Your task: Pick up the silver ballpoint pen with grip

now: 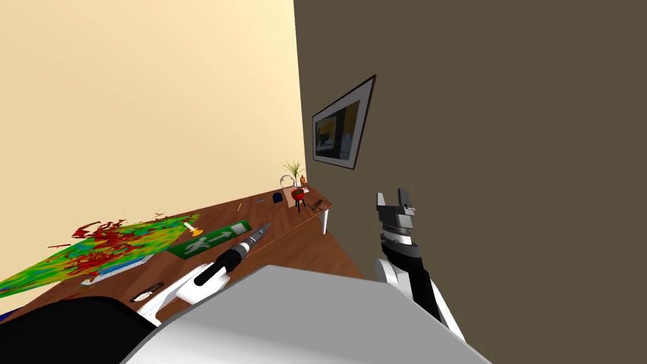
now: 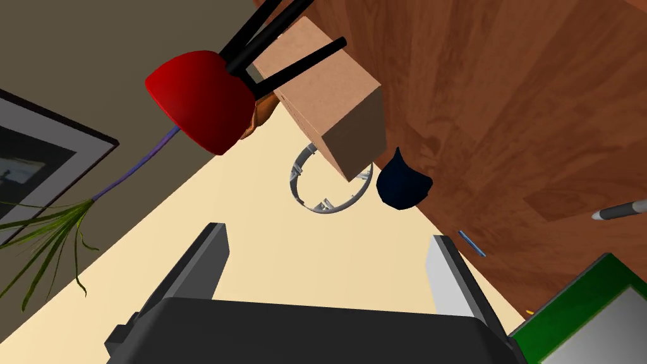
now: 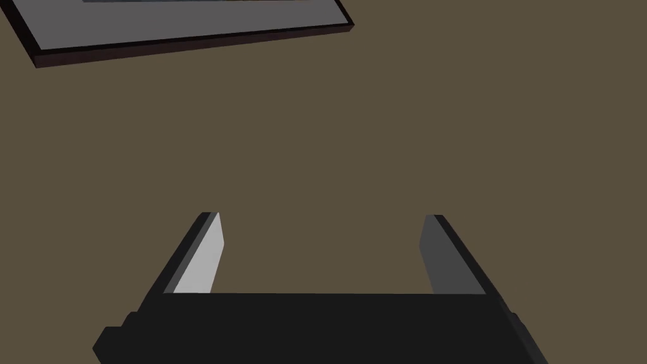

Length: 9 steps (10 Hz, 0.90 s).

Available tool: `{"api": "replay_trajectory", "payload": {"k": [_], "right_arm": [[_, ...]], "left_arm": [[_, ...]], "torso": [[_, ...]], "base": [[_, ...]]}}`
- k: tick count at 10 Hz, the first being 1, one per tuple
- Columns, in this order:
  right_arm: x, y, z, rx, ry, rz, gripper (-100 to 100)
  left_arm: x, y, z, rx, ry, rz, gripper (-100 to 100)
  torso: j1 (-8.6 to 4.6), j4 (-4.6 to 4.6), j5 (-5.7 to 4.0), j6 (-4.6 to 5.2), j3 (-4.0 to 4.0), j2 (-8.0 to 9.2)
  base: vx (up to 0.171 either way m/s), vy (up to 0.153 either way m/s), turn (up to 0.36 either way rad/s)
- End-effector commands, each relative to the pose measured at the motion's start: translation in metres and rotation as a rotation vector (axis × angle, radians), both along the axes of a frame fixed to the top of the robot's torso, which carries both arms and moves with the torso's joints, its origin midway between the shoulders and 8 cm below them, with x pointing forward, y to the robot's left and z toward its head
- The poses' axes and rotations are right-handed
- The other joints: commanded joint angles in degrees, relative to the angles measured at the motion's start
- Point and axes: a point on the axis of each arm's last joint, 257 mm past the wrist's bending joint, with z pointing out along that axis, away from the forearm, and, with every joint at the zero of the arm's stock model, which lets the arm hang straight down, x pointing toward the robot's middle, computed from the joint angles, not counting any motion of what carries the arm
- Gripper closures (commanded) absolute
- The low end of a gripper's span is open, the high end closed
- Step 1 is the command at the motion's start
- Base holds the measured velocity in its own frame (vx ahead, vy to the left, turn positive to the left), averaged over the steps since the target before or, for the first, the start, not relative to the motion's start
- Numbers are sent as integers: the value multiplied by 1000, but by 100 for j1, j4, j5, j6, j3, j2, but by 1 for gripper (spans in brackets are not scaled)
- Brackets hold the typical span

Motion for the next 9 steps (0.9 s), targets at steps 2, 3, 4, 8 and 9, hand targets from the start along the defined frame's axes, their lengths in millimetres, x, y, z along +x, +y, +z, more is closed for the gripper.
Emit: {"api": "replay_trajectory", "payload": {"k": [2,3,4,8,9], "right_arm": [[0,0,0,0,0,0,0],[0,0,0,0,0,0,0],[0,0,0,0,0,0,0],[0,0,0,0,0,0,0],[0,0,0,0,0,0,0]], "left_arm": [[-29,22,-41,22,146,34,-100],[-42,30,-56,30,202,48,-100],[-56,39,-70,39,259,62,-100],[-87,56,-96,60,372,92,-100],[-103,65,-108,72,428,108,-100]], "torso": [[5,-1,2,-2,-1,-1],[9,-1,2,-1,-2,-3],[8,-1,2,-2,-3,-5],[10,0,2,-1,-1,-1],[6,0,2,-5,1,2]], "base": [[64,30,-126],[73,35,-167],[79,51,-181],[49,34,-99],[43,31,-71]]}}
